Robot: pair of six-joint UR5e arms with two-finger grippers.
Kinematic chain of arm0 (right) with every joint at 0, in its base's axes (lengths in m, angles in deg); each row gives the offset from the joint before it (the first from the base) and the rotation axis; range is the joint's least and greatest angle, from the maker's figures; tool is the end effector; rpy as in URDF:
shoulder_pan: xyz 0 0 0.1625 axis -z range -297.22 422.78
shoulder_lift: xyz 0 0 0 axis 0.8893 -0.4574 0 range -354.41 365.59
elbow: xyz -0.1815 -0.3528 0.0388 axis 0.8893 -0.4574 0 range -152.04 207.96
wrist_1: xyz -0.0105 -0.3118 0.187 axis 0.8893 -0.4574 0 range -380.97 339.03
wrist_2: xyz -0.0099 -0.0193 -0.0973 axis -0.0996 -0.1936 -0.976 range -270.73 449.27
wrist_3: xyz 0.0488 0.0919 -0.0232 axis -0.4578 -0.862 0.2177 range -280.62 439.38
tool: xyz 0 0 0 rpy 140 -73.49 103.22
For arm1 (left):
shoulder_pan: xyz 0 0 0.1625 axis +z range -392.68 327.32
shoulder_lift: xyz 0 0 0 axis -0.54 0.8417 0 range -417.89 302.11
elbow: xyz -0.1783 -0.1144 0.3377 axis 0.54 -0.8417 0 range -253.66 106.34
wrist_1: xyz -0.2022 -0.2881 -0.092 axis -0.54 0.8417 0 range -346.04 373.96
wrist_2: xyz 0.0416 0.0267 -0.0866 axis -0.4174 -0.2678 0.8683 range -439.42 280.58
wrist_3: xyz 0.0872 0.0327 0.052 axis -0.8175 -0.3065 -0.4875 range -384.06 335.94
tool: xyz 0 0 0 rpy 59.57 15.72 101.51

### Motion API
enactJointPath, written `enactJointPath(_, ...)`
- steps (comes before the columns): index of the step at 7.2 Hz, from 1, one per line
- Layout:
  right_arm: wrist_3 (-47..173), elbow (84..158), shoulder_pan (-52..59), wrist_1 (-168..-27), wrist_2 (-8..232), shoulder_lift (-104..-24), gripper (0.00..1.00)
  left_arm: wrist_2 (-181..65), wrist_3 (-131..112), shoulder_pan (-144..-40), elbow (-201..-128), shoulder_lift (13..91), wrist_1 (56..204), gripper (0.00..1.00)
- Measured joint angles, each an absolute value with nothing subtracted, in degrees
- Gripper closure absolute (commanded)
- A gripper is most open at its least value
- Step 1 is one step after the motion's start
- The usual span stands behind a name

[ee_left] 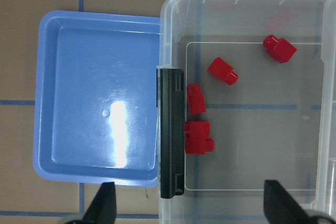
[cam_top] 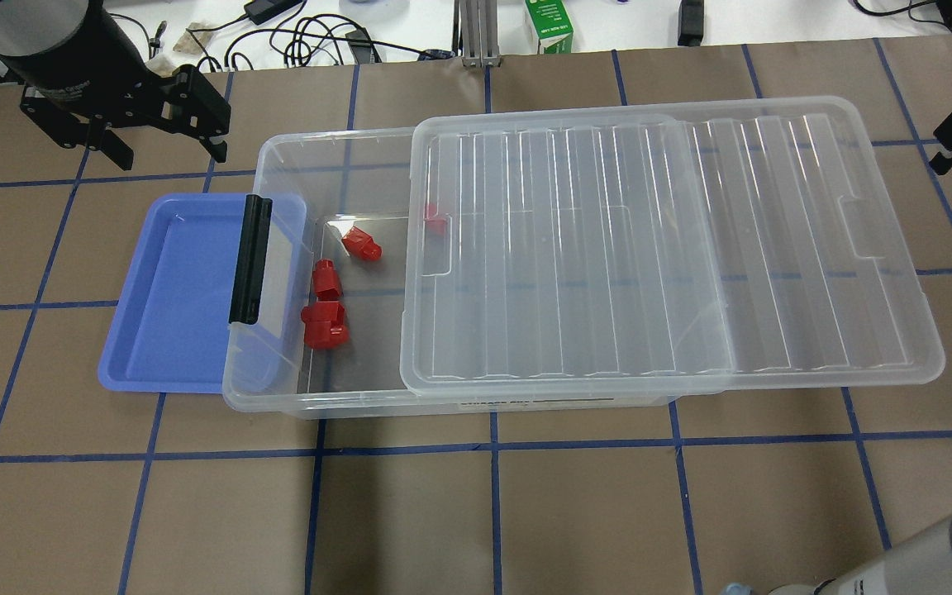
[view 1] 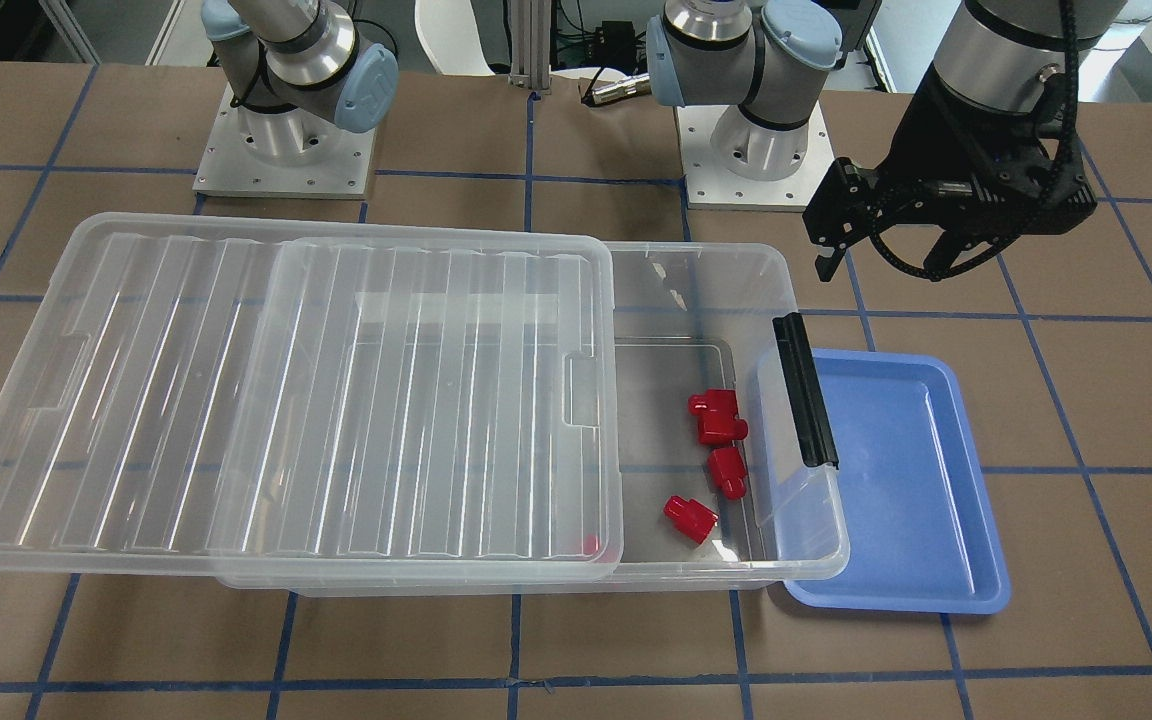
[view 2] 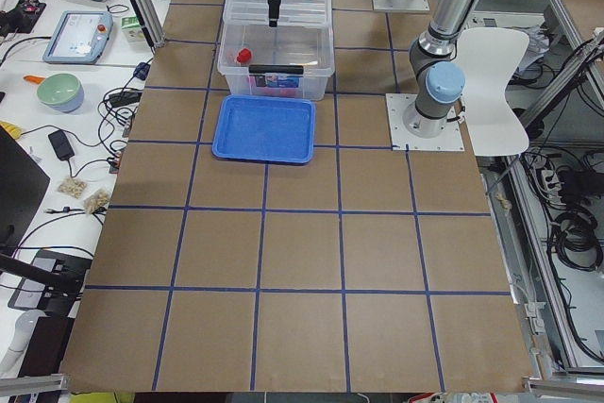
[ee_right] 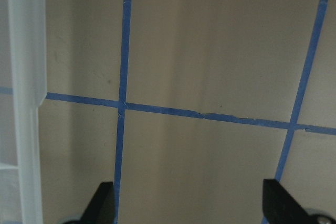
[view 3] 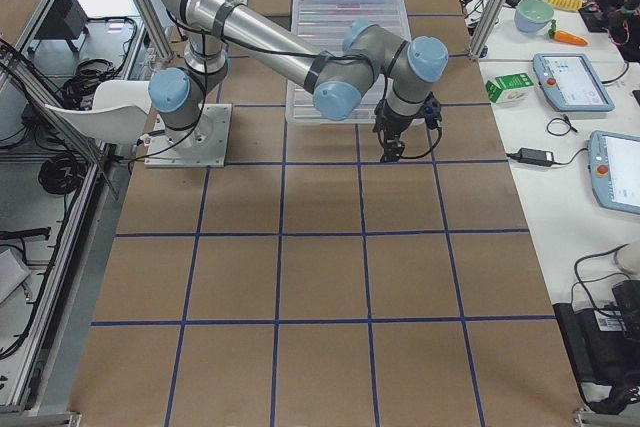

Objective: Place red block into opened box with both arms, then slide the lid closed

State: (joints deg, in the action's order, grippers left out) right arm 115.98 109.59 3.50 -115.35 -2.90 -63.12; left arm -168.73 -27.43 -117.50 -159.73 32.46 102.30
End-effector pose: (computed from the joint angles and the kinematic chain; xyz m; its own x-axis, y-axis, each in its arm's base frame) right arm -0.1736 -0.5452 0.3380 -0.9932 -0.1010 -0.0586 -0.1084 0.9840 0.1415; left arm -0.0935 -0.4597 0.4852 -0.9995 -0.0308 0.0067 -0.0313 0.9953 -0.0919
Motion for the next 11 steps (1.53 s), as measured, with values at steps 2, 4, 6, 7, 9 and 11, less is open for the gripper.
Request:
enactJointPath(2,112.5,113.13,3.24,-116.16,-2.8,-64.39,0.0,-168.72,-27.41,-117.52,-159.87,32.45,102.29,0.0)
enactJointPath(4,109.25,114.64,1.72,-116.24,-2.67,-65.58,0.0,-168.72,-27.35,-117.57,-159.95,32.38,102.29,0.0)
enactJointPath(6,104.83,115.18,-2.34,-116.18,-2.8,-66.52,0.0,-168.72,-27.32,-117.61,-160.03,32.37,102.29,0.0)
enactJointPath(7,102.81,115.34,-4.18,-116.17,-2.82,-66.76,0.0,-168.72,-27.3,-117.64,-160.04,32.37,102.29,0.0)
enactJointPath(9,99.58,116.56,-6.05,-116.16,-2.22,-67.64,0.0,-168.72,-27.24,-117.67,-160.06,32.37,102.29,0.0)
enactJointPath(11,95.44,117.77,-9.18,-116.21,-1.95,-68.5,0.0,-168.72,-27.25,-117.67,-160.06,32.37,102.27,0.0)
